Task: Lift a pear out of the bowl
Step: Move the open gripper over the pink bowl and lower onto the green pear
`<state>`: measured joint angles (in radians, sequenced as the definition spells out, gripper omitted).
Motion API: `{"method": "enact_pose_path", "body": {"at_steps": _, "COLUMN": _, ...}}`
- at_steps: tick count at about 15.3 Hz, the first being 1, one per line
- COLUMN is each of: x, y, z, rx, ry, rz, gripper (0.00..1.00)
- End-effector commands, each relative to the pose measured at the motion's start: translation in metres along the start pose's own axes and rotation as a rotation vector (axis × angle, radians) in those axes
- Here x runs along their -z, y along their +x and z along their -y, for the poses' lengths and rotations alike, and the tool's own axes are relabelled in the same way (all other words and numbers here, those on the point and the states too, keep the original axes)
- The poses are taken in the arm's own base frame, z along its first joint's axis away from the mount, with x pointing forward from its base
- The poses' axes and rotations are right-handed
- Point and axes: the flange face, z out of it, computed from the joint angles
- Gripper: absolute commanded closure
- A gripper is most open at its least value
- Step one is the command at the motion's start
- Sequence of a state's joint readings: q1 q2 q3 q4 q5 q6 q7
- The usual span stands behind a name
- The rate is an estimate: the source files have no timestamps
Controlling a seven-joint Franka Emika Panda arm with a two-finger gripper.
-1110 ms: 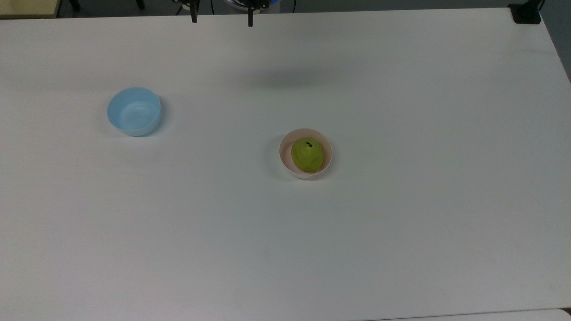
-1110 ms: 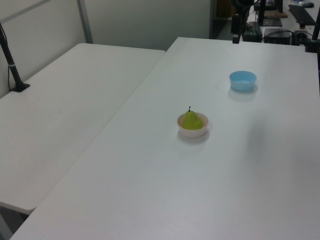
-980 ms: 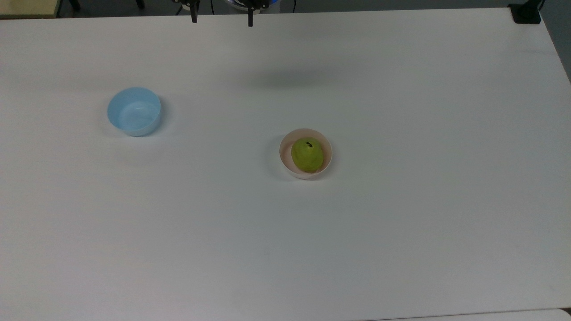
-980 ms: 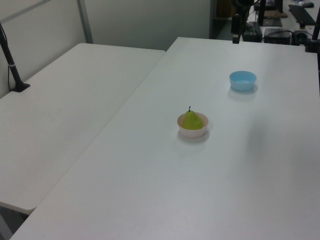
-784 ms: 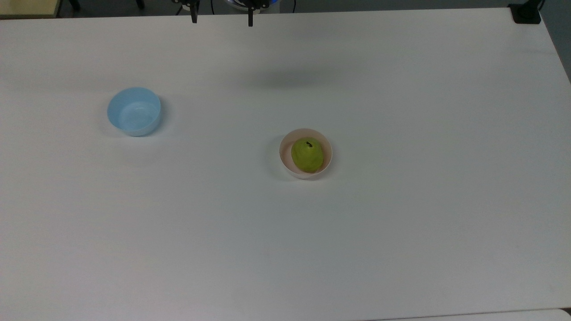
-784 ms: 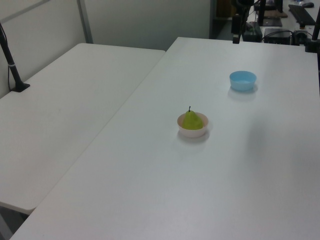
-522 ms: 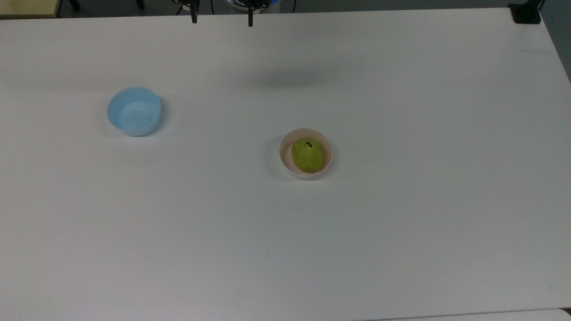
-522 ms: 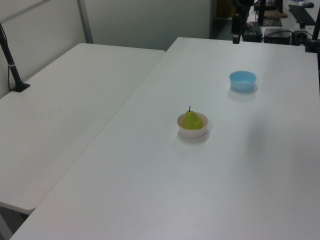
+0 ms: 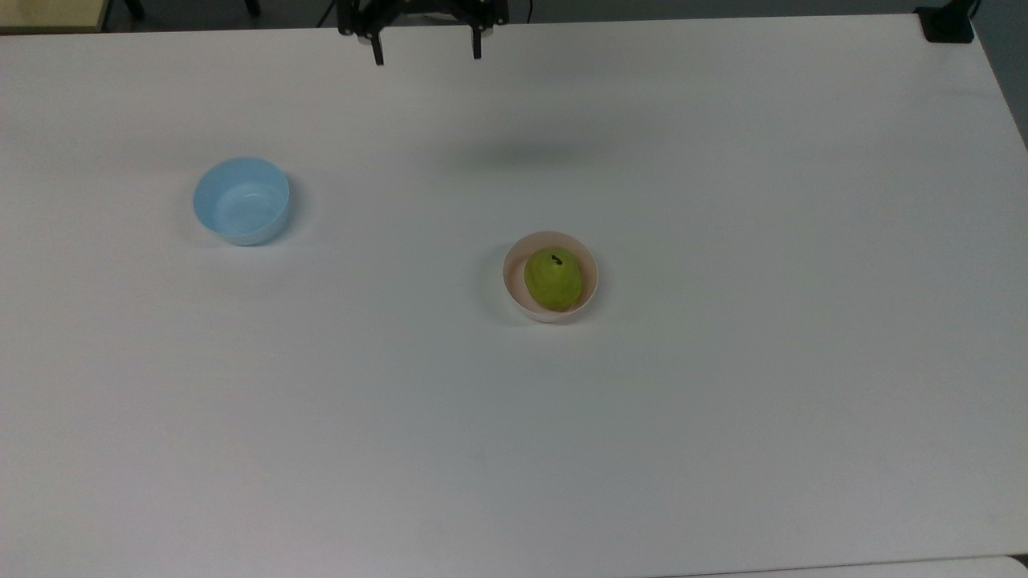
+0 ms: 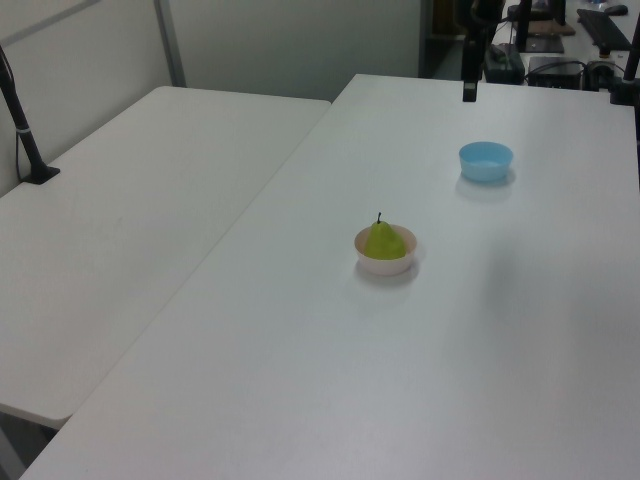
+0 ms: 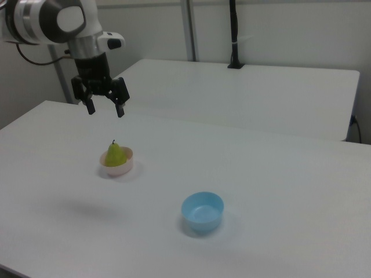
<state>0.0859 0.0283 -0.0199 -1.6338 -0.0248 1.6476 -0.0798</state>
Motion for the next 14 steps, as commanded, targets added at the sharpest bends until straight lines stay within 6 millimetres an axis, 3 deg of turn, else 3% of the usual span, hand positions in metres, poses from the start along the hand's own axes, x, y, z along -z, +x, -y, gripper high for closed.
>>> {"method": "enact_pose_path", "body": {"at_steps": 1, "x": -0.032, "y": 0.023, "z": 0.026, "rx": 0.104, "ry": 0.013, "rz": -0.011, "gripper": 0.00}}
{"method": "enact_pose_path", "body": {"at_steps": 5, "x": -0.069, "y": 0.043, "z": 0.057, "rx": 0.143, "ry": 0.005, "rz": 0.012, "gripper": 0.00}}
{"method": "enact_pose_path", "body": {"at_steps": 14, "x": -0.130, "y": 0.074, "z": 0.092, "rx": 0.072, "ry": 0.001, "rz": 0.002, "gripper": 0.00}}
